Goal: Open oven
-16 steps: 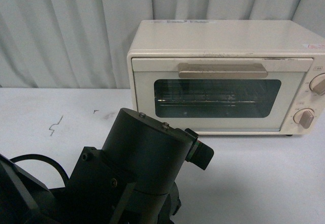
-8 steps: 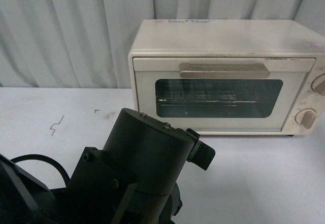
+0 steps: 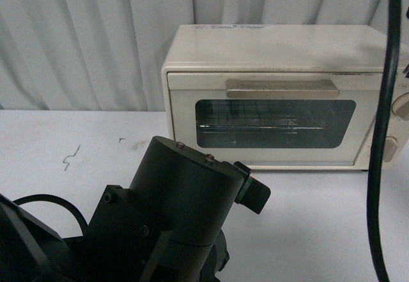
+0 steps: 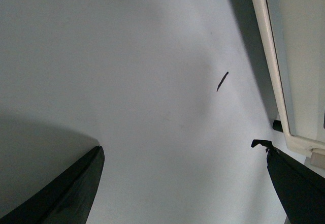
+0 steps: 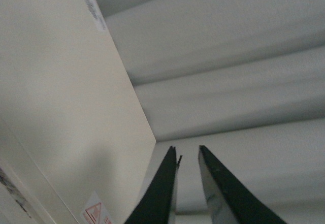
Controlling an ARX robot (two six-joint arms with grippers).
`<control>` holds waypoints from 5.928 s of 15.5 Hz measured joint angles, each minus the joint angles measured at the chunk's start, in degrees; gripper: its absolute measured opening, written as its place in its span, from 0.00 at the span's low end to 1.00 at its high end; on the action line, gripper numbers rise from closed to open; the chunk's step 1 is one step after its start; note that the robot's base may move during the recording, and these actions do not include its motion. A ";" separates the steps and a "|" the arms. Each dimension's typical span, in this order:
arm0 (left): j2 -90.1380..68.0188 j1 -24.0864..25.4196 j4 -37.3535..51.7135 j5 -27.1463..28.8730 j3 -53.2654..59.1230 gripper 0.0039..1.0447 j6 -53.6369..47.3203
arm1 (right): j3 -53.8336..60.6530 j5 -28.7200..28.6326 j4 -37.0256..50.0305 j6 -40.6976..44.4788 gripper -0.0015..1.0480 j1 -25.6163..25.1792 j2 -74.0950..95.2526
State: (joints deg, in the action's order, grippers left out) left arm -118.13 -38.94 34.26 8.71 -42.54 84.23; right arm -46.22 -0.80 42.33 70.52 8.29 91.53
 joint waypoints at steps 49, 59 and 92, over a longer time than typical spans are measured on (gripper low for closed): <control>0.00 0.00 -0.07 0.04 0.00 0.94 0.00 | 1.81 -15.67 -37.94 -10.19 0.02 8.35 -0.63; 0.00 0.00 -0.07 0.09 0.02 0.94 0.00 | -4.42 -18.95 -46.56 -10.91 0.30 4.33 -14.82; 0.00 -0.13 -0.09 0.09 0.02 0.94 0.00 | 45.59 0.79 -14.38 -69.66 0.02 -8.31 -63.80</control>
State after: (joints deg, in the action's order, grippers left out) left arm -118.13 -39.07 34.17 8.80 -42.52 84.23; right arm -0.62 -0.01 27.94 0.86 -0.01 27.73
